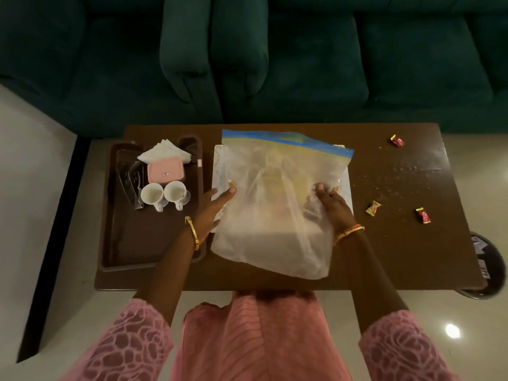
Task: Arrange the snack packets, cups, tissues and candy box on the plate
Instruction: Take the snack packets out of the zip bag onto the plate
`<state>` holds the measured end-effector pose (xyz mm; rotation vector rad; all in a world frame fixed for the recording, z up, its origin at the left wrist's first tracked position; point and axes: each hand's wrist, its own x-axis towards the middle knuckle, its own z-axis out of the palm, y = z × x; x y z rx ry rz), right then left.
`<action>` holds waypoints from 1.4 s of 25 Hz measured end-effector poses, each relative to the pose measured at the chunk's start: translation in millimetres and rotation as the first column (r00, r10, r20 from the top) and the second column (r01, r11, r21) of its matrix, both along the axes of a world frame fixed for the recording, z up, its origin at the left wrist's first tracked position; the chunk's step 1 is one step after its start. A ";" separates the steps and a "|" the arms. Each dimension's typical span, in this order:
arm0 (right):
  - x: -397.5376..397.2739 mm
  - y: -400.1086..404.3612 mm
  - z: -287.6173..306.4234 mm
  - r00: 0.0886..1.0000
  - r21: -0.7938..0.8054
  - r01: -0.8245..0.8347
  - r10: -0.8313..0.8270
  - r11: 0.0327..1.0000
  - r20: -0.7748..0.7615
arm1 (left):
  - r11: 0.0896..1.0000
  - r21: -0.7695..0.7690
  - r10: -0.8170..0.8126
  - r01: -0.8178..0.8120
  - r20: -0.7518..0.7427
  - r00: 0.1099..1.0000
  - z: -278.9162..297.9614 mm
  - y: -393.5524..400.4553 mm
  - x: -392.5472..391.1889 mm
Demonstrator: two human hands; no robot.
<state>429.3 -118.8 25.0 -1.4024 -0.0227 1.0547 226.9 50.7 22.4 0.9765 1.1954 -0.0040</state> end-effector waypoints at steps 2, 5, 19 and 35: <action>6.5 -0.6 1.7 0.998 -0.024 -0.068 0.068 0.997 0.000 | 0.984 -0.129 -0.106 0.120 0.108 0.988 9.3 2.0 9.3; 7.3 -2.0 3.0 0.985 -0.136 -0.155 0.164 0.979 0.053 | 0.973 -0.214 -0.047 0.080 0.155 0.987 10.7 9.1 25.0; -34.4 -4.3 -26.9 0.930 -0.318 0.231 -0.113 0.919 0.349 | 0.955 -0.043 0.285 -0.293 -0.130 0.950 -24.7 1.1 18.2; -34.7 -9.9 -37.7 0.841 -0.174 0.407 -0.293 0.897 0.456 | 0.951 0.257 0.198 -0.175 -0.068 0.978 -7.3 -10.1 0.0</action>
